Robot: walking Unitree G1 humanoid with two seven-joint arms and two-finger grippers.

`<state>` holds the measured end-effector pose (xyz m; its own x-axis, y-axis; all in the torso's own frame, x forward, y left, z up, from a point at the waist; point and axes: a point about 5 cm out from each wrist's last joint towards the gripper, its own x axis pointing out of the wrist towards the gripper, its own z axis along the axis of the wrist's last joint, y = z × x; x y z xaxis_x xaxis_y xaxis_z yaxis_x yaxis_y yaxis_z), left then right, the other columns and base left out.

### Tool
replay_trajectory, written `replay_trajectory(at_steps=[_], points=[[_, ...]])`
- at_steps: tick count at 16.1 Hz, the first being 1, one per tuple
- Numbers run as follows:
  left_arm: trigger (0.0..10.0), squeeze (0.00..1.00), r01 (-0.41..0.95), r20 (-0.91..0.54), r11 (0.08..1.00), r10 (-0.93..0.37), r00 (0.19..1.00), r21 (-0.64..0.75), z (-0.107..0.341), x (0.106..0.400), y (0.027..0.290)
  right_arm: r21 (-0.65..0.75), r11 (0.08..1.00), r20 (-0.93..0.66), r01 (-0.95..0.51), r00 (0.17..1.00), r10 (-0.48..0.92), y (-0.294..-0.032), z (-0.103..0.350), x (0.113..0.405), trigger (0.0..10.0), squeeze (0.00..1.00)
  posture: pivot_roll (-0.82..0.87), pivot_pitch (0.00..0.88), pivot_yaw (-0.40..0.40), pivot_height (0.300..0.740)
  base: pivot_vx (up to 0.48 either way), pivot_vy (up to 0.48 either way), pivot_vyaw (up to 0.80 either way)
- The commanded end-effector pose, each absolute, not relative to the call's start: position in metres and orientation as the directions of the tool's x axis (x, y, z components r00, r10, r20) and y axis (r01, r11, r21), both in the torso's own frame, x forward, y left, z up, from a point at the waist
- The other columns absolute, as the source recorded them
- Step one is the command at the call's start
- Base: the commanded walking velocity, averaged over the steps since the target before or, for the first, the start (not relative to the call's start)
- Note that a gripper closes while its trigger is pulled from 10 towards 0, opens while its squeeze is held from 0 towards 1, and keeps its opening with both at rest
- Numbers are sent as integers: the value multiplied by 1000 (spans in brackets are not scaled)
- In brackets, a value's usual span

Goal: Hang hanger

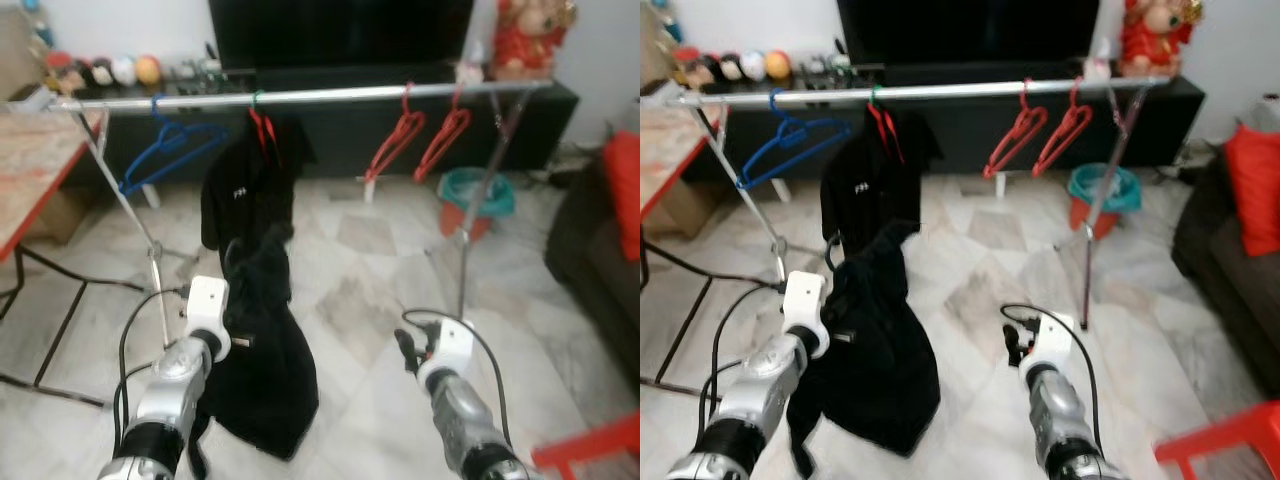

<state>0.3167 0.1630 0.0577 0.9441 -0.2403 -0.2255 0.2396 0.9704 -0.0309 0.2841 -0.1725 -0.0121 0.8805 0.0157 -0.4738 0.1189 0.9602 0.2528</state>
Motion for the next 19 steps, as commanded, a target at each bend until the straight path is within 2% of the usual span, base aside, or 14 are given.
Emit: replay_trajectory(at_steps=[1, 7, 19], points=[[10000, 0, 244, -180, 970, -240, 954, -2, 70, 323, 165, 269, 956, -467, 114, 884, 26, -169, -10, 287, 10000, 0, -58, 0, 7, 719, 480, 0, 0], [10000, 0, 260, -185, 966, -255, 949, 6, 68, 322, 161, 270, 956, -472, 115, 881, 28, -169, -11, 286, 10000, 0, -58, 0, 7, 719, 464, 0, 0], [10000, 0, 266, -178, 964, -258, 949, 19, 65, 319, 160, 273, 956, -475, 108, 879, 36, -167, -11, 286, 10000, 0, -56, 0, 7, 719, 0, 0, 0]])
